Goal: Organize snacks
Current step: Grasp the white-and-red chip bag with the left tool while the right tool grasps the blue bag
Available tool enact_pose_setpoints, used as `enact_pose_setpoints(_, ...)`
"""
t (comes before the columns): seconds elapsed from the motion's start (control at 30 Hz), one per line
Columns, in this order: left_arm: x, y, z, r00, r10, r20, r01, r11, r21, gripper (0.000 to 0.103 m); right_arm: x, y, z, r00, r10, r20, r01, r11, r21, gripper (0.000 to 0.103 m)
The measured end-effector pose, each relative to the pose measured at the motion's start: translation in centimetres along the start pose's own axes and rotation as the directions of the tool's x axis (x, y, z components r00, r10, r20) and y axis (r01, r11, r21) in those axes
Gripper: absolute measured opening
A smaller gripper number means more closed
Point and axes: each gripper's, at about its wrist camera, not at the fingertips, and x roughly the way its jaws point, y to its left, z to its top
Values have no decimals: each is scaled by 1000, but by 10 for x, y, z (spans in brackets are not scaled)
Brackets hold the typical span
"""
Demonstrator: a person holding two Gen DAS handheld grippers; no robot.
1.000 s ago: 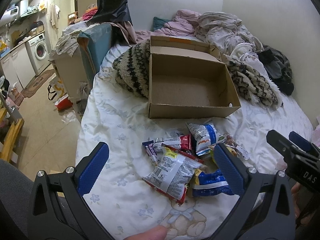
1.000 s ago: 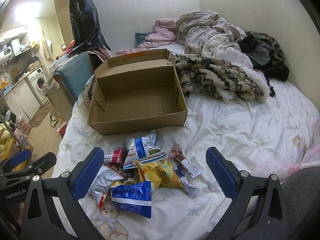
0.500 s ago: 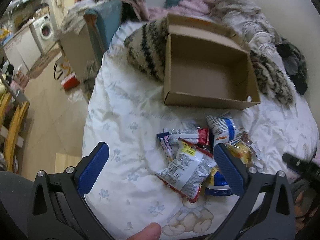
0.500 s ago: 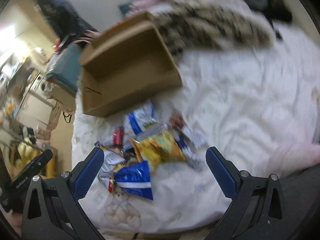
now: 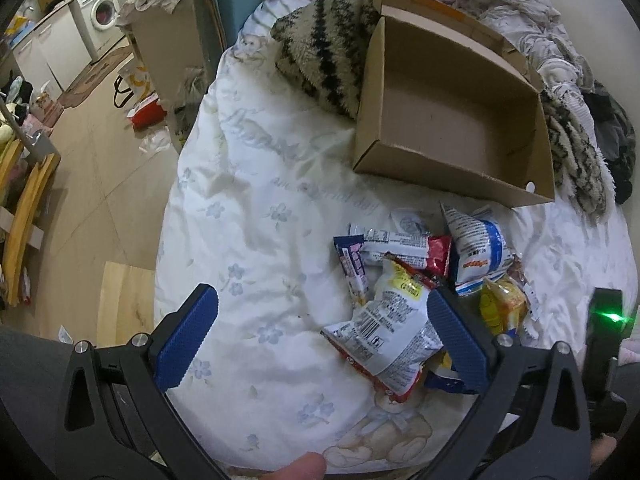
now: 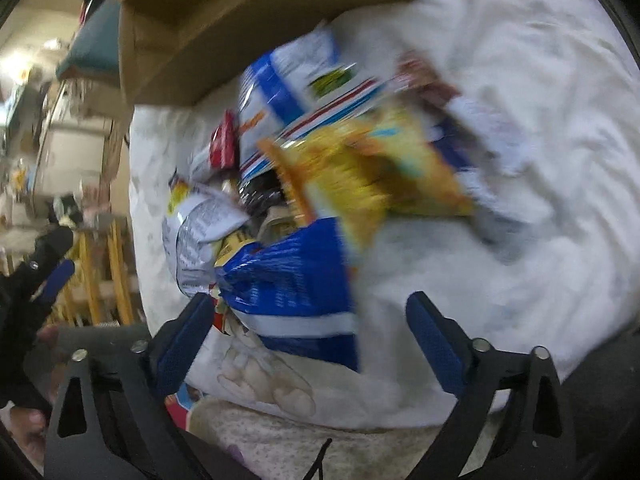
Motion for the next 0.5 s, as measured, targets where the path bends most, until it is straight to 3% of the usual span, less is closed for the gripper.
enact_pose_setpoints(0.13,0,-1,-1,1000,3,-1,-3,1000,13,103,19,4,3,997,54,-50,-53,998,23,76)
enact_pose_setpoints(0.23,-4,-1,0,1000,6,18,-6,1000,21,103,15,6,0,996,74,-40,-74,997,9,59)
enact_pose_setpoints(0.3,-6,0,1,1000,5,25,-6,1000,20,103,7,9,-6,995,87,-40,-88,996,-8,39)
enact_pose_setpoints(0.5,-1,-1,4,1000,1,-7,-1,1000,32,103,-37,13,-26,991,127,-27,-129,989,-74,33)
